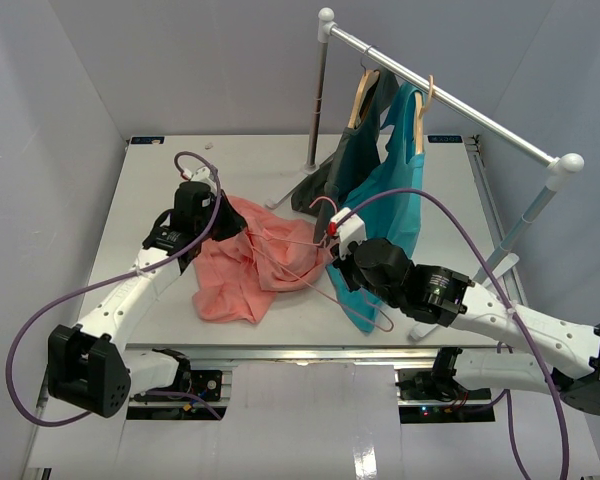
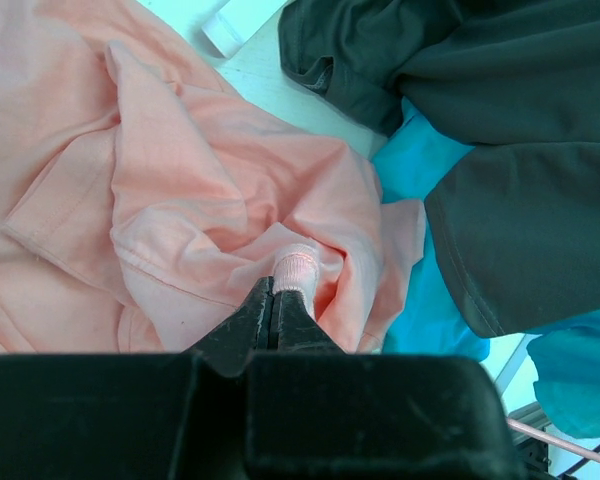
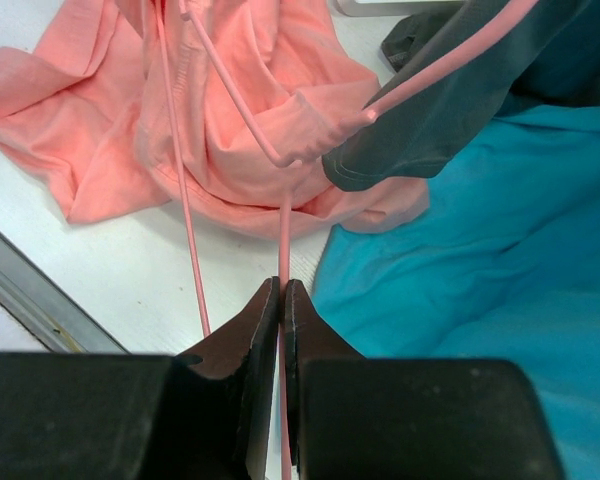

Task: Place the t-shirt on the hanger

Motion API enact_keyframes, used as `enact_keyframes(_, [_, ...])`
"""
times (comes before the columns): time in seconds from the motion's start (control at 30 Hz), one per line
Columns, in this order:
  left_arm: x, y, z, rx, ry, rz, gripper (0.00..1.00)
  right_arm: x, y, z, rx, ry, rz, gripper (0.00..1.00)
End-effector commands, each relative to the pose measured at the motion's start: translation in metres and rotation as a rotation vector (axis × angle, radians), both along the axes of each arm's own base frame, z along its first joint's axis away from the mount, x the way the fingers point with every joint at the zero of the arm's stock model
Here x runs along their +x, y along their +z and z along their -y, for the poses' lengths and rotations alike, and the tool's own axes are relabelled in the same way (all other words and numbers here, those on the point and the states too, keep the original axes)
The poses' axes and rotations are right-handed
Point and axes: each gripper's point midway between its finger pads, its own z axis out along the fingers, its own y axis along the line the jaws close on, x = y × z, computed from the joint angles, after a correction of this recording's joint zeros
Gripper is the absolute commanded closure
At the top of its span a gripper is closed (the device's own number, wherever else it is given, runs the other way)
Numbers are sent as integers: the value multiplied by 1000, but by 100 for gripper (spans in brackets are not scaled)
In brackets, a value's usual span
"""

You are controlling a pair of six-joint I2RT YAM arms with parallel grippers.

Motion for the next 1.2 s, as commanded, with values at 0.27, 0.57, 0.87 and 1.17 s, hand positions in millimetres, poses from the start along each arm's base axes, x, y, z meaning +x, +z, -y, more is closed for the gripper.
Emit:
enact_keyframes(0.27, [-37, 102, 46, -242, -303, 215, 100, 16, 37, -55, 213, 6, 113, 92])
enact_keyframes(0.57, [-71, 147, 54, -356, -398, 293, 100, 31, 58, -92, 305, -33, 221, 92])
enact_keyframes(0.87, [-89, 142, 52, -420, -389, 284, 100, 40, 75, -97, 435, -119, 298, 92])
enact_keyframes(1.17, [-99, 122, 56, -441, -429, 266, 100, 44, 92, -106, 535, -138, 331, 92])
